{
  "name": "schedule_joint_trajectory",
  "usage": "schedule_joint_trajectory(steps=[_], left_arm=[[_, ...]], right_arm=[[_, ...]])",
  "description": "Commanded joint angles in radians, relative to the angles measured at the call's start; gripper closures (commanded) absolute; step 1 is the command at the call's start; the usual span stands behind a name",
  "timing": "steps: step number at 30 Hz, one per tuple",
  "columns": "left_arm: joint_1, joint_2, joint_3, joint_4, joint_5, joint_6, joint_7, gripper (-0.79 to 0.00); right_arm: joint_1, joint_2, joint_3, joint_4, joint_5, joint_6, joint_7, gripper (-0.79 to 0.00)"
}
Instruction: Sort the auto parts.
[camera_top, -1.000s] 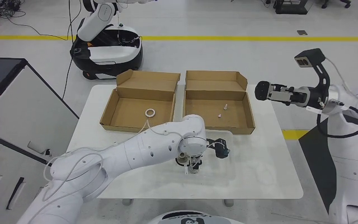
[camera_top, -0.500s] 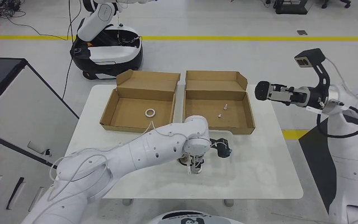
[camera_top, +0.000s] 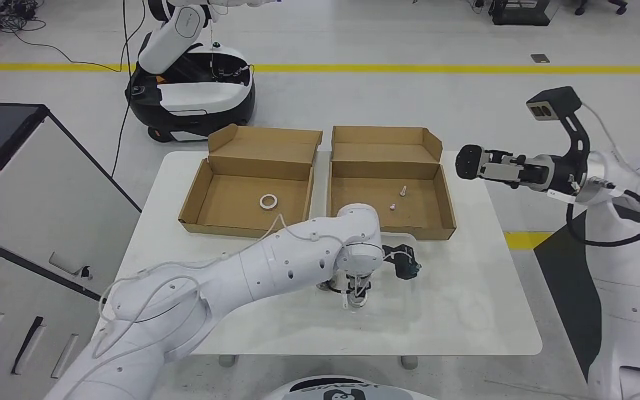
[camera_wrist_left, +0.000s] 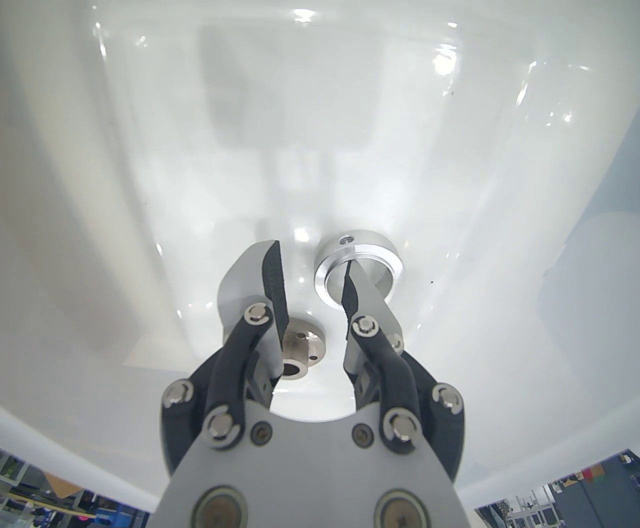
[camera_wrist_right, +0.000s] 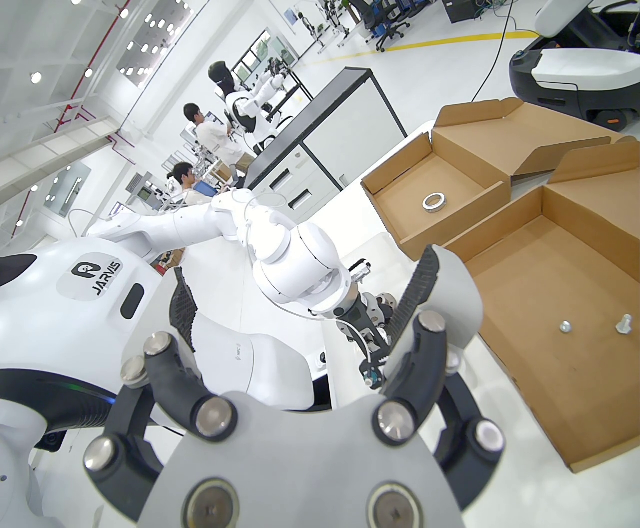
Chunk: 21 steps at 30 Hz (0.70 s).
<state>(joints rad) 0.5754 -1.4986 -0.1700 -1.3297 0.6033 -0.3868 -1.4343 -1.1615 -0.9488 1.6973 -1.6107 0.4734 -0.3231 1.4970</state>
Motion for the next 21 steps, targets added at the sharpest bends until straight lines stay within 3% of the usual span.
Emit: schedule_joint_trajectory(steps=[1, 21], left_arm=[[0.001, 0.002, 0.000, -0.004, -0.002, 0.002, -0.002, -0.320], [0.018, 0.002, 0.000, 0.013, 0.021, -0.003, 0.003, -0.237]], right_arm=[[0.000, 0.000, 0.000, 0.000, 0.000, 0.000, 0.000, -0.785], [0.000, 0.000, 0.000, 0.000, 0.000, 0.000, 0.000, -0.785]])
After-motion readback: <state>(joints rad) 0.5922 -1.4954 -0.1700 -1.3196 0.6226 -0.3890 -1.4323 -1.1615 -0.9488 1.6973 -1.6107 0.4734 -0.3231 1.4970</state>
